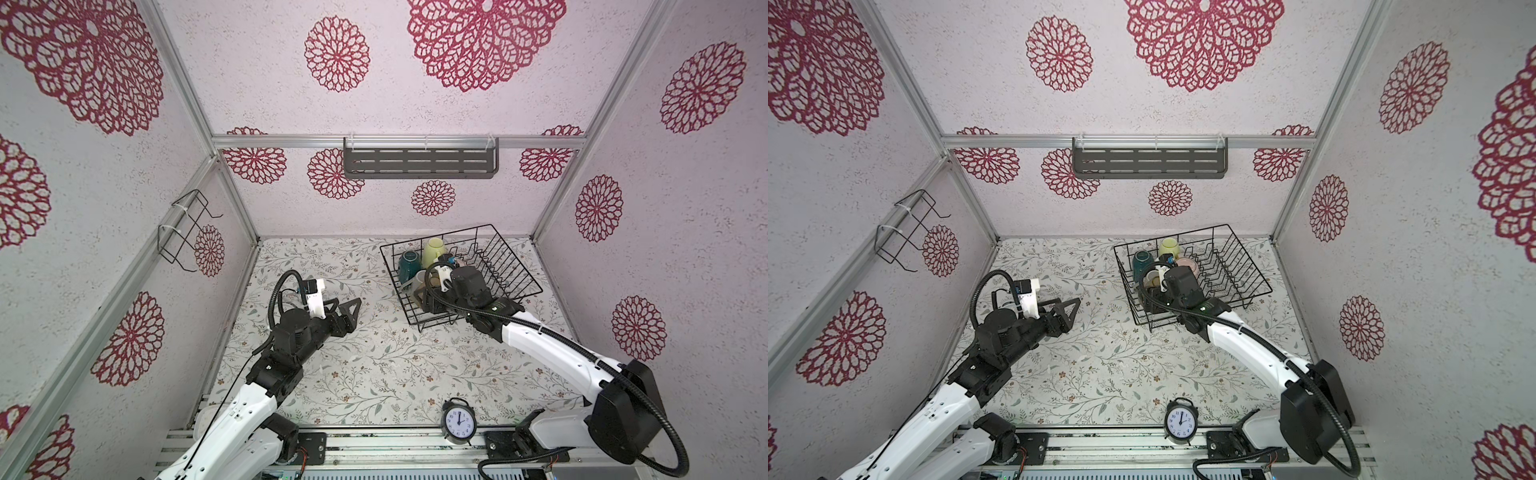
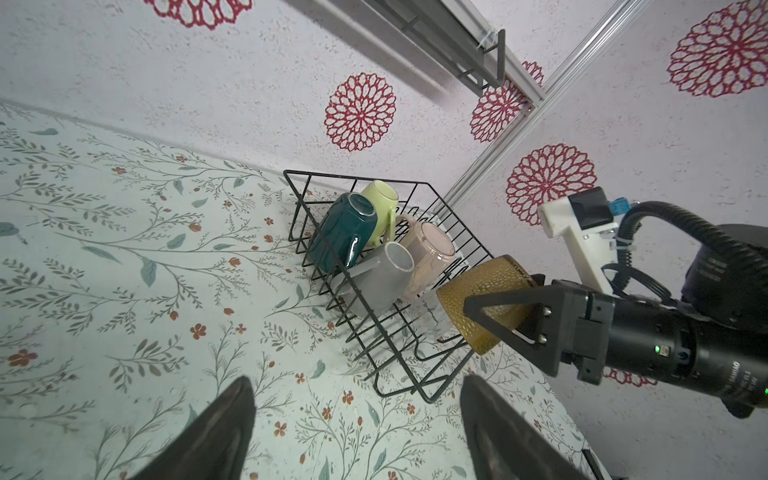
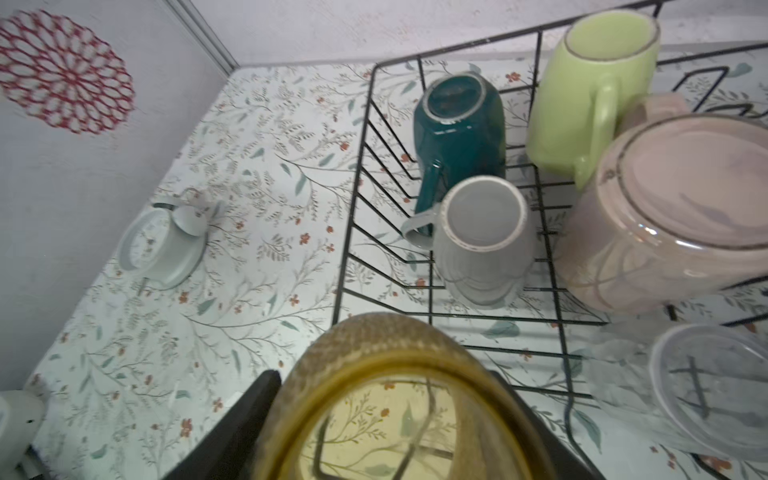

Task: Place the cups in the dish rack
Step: 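Open the left gripper and carry the amber glass over the rack with the right, then lower the amber glass upside down into the rack beside the white mug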

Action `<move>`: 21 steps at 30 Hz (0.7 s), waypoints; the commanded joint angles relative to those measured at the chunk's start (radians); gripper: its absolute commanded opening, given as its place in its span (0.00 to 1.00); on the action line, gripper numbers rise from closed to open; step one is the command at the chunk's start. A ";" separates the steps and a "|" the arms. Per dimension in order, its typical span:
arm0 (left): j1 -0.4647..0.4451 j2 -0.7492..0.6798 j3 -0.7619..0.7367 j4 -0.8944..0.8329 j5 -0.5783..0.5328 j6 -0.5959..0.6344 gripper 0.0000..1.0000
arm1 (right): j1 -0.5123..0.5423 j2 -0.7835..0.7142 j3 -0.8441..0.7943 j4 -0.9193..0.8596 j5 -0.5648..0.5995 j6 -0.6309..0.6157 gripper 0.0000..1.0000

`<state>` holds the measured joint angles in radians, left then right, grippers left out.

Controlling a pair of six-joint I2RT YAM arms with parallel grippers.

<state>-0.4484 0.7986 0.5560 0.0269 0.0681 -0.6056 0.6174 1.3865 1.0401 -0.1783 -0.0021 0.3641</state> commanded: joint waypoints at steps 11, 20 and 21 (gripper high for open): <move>0.020 0.008 0.018 -0.088 -0.075 0.015 0.87 | -0.016 0.165 0.121 -0.081 0.141 -0.154 0.65; 0.029 0.046 0.033 -0.110 -0.082 0.000 0.90 | -0.016 0.263 0.145 -0.086 0.169 -0.158 0.65; 0.030 0.047 0.037 -0.118 -0.082 0.002 0.90 | -0.016 0.271 0.148 -0.085 0.175 -0.158 0.65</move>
<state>-0.4271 0.8406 0.5636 -0.0769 0.0006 -0.6033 0.6048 1.6547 1.1484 -0.2604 0.1329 0.2268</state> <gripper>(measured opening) 0.895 0.721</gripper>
